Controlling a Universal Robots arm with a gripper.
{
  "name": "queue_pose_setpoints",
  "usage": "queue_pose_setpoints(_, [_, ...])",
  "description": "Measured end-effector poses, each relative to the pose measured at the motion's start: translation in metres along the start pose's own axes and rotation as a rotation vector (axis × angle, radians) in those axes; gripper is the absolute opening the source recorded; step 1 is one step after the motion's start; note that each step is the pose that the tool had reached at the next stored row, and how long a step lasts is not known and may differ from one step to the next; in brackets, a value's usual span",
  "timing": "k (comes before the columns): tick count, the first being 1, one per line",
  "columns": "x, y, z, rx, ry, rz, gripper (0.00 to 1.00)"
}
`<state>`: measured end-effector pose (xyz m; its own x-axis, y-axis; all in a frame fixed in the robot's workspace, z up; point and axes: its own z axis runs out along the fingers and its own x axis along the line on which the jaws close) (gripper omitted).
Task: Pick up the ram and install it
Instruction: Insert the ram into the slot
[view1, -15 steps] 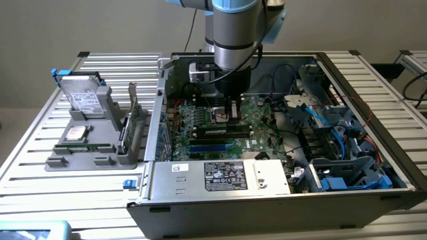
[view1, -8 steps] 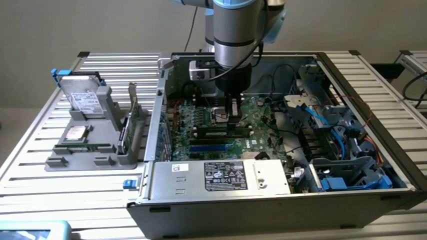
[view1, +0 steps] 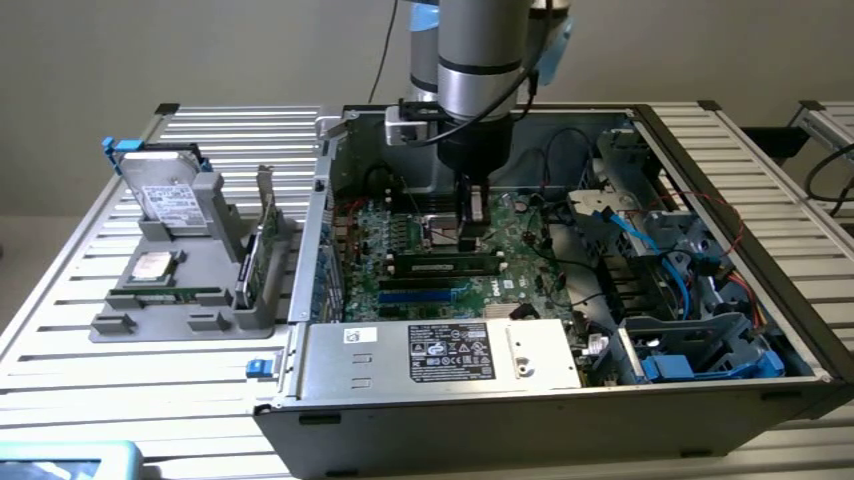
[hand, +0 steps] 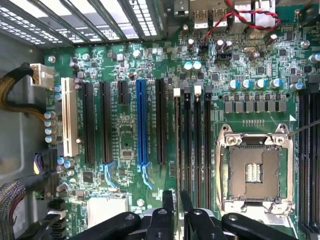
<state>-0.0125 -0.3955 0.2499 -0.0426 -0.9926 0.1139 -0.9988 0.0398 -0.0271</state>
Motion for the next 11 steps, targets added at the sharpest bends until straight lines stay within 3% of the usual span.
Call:
queue_pose_setpoints(3, [0.000,-0.0100,0.0001,-0.0010,0.0003,0.000,0.20])
queue_pose_setpoints(5, [0.001,-0.0162,0.0003,-0.0059,0.0006,-0.001,0.20])
queue_pose_setpoints(6, [0.001,-0.0169,0.0004,-0.0089,0.0005,-0.001,0.20])
queue_pose_setpoints(11, [0.001,-0.0169,0.0004,-0.0090,0.0003,-0.001,0.20])
